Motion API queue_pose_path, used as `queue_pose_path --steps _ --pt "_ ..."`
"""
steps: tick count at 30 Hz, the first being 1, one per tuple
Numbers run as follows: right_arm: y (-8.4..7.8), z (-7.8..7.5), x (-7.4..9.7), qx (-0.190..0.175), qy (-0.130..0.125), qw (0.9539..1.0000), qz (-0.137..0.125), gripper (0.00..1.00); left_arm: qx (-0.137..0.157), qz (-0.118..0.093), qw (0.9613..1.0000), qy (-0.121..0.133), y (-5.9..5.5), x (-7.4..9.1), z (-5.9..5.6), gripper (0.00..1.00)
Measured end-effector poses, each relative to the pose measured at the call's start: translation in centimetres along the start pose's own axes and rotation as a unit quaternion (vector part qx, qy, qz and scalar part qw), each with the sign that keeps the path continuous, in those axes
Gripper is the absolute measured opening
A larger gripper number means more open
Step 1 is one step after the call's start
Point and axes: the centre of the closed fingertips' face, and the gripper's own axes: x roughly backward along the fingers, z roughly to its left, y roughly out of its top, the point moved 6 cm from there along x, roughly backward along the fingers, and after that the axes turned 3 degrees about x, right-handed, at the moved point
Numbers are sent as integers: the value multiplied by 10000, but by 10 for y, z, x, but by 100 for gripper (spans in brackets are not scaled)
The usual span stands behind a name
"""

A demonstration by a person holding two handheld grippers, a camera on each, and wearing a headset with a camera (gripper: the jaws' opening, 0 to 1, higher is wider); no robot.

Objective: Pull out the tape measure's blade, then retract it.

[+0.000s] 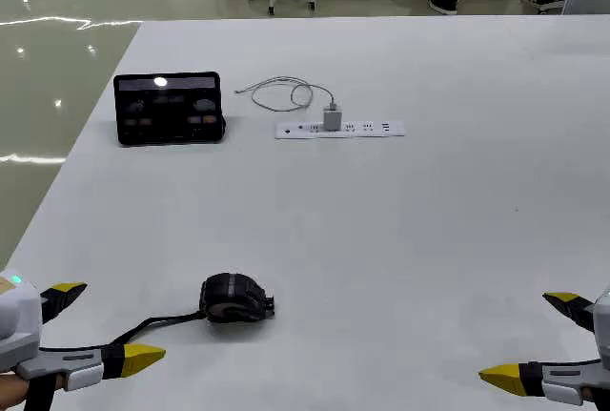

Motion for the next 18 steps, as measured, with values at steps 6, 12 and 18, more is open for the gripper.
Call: queue_pose_path --steps 6,12,18 --pt "-1 1 1 -29 3 10000 9 100 6 36 10000 -4 -4 1 -2 100" --pt "-3 2 2 -41 5 10000 -4 100 5 51 10000 2 -7 1 -3 100" --pt "-7 5 2 -57 19 10000 -3 100 28 92 10000 14 -12 1 -3 100"
